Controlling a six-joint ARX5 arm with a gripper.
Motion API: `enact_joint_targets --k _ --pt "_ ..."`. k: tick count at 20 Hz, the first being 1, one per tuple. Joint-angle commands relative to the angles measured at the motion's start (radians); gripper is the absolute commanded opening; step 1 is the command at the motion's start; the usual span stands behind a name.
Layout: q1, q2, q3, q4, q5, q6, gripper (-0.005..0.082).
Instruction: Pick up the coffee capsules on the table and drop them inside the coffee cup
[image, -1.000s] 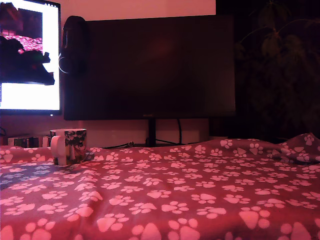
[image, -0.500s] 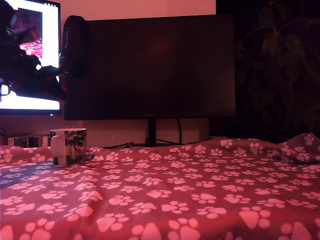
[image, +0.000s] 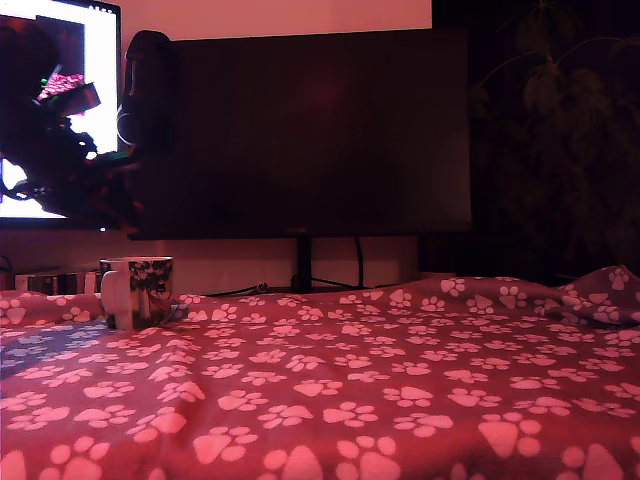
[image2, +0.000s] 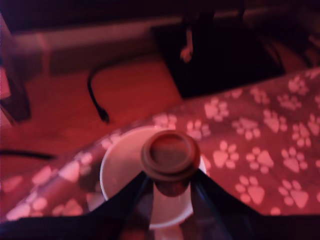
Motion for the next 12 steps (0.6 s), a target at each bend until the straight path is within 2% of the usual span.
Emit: enact_joint_targets --k 1,7,12 --pt "0.004 0.05 0.044 -0.042 0.0 0.007 0.014" --pt "0.004 0.132 0.161 -0.203 -0.006 0.009 0.014" --pt "0.004 0.139 0.166 -0.219 -0.023 0.018 0.014"
